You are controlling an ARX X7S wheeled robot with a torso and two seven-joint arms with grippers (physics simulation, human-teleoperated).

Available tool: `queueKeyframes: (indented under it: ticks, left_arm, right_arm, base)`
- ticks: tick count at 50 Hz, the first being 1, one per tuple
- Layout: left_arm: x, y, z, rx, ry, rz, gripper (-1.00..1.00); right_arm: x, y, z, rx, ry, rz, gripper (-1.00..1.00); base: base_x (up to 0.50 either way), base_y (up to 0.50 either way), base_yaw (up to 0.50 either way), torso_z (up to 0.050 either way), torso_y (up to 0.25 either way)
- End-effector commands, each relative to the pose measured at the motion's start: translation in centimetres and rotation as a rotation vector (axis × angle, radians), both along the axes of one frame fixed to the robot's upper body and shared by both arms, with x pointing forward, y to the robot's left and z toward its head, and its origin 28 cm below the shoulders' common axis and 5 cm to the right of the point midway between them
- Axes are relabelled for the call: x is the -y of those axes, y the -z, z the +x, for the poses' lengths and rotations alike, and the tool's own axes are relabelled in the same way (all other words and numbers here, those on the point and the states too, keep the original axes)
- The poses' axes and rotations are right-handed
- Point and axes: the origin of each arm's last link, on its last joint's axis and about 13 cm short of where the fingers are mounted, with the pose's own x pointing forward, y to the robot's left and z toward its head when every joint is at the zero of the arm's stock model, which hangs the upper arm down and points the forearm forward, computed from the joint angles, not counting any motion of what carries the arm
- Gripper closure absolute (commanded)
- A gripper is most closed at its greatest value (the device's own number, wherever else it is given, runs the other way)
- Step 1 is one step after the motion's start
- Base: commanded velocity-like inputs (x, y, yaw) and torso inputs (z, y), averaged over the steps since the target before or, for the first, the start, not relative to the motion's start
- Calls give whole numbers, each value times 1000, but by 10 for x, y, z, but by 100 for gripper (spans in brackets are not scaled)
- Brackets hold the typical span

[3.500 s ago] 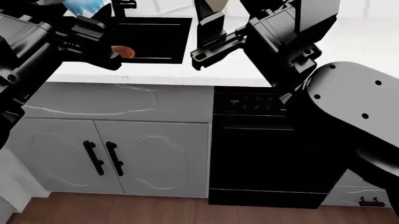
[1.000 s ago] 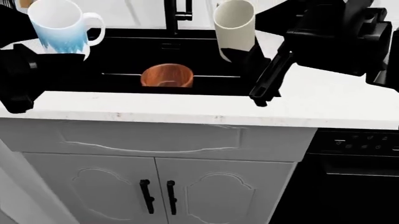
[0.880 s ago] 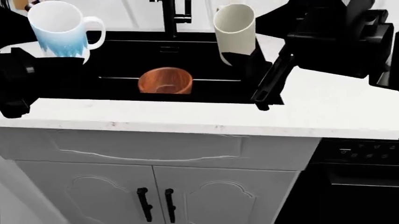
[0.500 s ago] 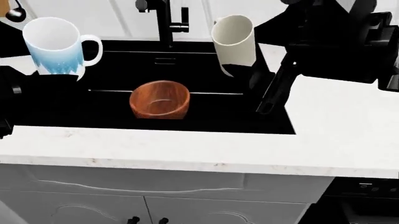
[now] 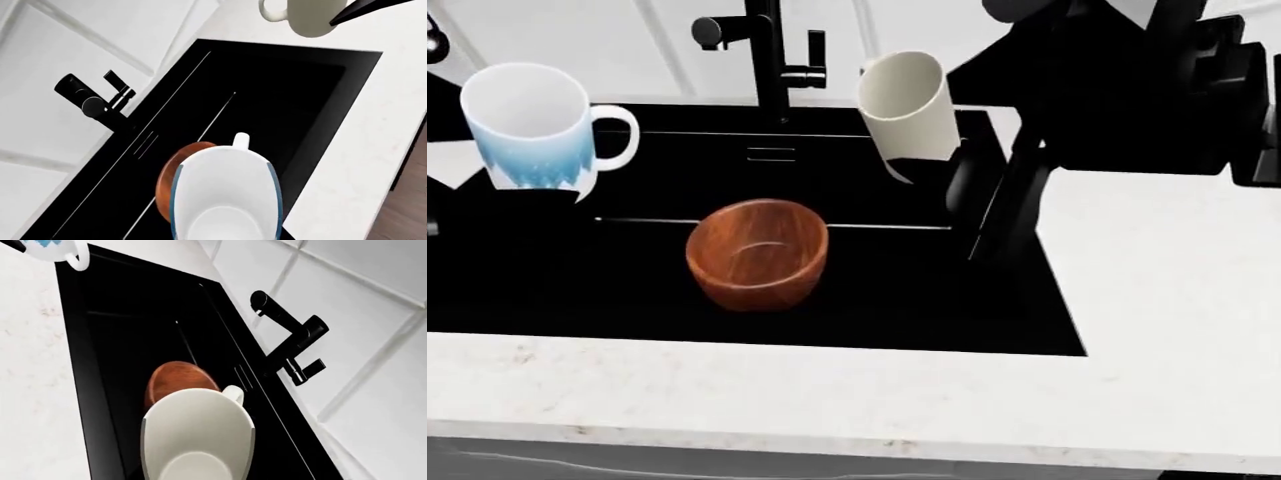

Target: Pick the mug and mug and place them in the sink. Then turn on the water.

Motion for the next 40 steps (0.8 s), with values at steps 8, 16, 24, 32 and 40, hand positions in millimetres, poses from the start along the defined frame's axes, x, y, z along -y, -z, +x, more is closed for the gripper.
queueKeyframes:
  ticks: [8,16,24,32,40]
  left_arm:
    - [-3,-2,-4,6,-8,11,100]
    - [-2,0,0,-2,2,11,100]
    - [-1,2,1,-12,8,17,100]
    - [-1,3,2,-19,17,20,100]
    - [-1,3,2,-19,18,26,100]
  right_arm:
    - [2,-2,-4,5,-7,-40,100]
    - [4,0,-5,-10,-2,-51,100]
    - [4,0,-8,-16,-20,-42,100]
    - [7,1,-12,-23,-24,-52,100]
    - [9,3,-13,-30,-22,-81,100]
  base:
    - [-135,307,0,1,0]
    - [-231,439,0,0,1]
    - [-167,354,0,0,3]
    - [0,0,0,0,1]
    - [-88,-4,0,0,0]
